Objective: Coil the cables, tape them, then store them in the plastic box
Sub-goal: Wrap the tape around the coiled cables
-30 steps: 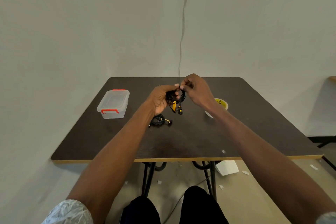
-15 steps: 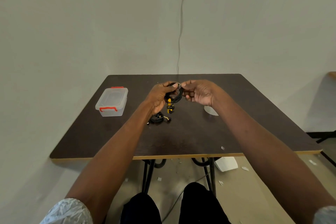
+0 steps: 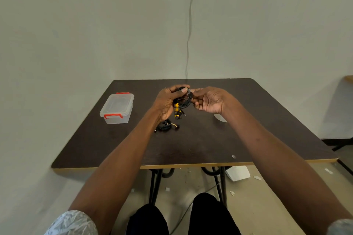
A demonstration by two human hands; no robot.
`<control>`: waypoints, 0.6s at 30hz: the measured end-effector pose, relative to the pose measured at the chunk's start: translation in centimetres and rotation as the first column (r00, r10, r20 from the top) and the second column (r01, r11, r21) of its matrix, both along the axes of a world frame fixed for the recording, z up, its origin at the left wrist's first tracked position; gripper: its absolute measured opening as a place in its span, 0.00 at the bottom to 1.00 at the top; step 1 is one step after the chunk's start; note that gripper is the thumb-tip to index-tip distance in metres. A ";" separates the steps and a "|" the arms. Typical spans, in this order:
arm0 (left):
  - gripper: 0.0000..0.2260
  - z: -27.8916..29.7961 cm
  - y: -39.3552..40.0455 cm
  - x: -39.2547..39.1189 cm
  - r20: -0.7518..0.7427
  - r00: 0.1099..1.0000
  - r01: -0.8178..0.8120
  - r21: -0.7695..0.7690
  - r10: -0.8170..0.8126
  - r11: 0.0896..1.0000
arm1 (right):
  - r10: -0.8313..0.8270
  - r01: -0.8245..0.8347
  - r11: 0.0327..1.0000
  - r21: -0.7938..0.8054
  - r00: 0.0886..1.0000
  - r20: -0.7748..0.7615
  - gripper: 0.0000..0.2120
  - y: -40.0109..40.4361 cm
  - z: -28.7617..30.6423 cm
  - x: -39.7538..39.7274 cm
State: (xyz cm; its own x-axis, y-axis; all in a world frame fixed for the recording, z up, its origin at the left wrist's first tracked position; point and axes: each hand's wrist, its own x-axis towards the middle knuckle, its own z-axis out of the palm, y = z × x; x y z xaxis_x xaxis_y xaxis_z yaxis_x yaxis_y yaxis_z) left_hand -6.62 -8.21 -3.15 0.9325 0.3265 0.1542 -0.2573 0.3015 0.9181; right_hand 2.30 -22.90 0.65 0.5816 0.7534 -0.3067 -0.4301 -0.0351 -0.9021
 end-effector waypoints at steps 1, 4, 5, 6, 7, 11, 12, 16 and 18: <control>0.06 0.0 0.0 0.0 0.004 1.000 -0.012 -0.005 0.012 1.000 | -0.016 0.016 1.000 -0.014 1.000 0.023 0.08 0.1 0.0 -0.1; 0.05 -0.5 0.0 0.0 0.011 0.999 -0.030 -0.027 0.030 0.999 | -0.110 0.120 0.990 -0.069 0.985 0.134 0.06 0.6 -0.3 -0.1; 0.05 -0.6 -0.1 0.1 0.012 0.999 -0.031 -0.036 0.032 0.999 | -0.143 0.160 0.983 -0.085 0.973 0.180 0.06 0.7 -0.4 -0.1; 0.05 -0.7 -0.1 0.1 0.011 0.999 -0.034 -0.045 0.035 0.998 | -0.170 0.194 0.977 -0.091 0.961 0.216 0.06 0.7 -0.5 -0.2; 0.05 -0.7 -0.1 0.2 0.008 0.999 -0.040 -0.054 0.040 0.998 | -0.198 0.224 0.971 -0.088 0.951 0.237 0.06 0.8 -0.6 -0.2; 0.04 -0.6 -0.1 0.3 -0.006 0.997 -0.083 -0.103 0.083 0.991 | -0.387 0.413 0.911 -0.001 0.853 0.349 0.10 1.1 -0.8 0.3; 0.03 -0.5 -0.1 0.3 -0.013 0.996 -0.093 -0.110 0.092 0.990 | -0.405 0.433 0.901 0.022 0.823 0.398 0.10 1.0 -0.7 0.4; 0.02 -0.3 0.1 0.5 -0.048 0.992 -0.120 -0.109 0.116 0.987 | -0.293 0.329 0.944 0.030 0.794 0.533 0.02 0.8 -0.2 -0.2; 0.02 -0.2 0.0 0.5 -0.056 0.990 -0.131 -0.096 0.126 0.987 | -0.210 0.270 0.963 -0.010 0.772 0.599 0.04 0.7 0.1 -0.5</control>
State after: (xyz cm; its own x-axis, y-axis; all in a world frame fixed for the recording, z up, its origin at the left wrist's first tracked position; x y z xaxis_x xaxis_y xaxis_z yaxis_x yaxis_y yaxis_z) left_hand -6.11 -8.22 -3.34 0.8877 0.4552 0.0692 -0.2542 0.3592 0.8980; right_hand 1.82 -22.16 0.77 0.8288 0.5513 0.0954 0.1769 -0.0965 -0.9795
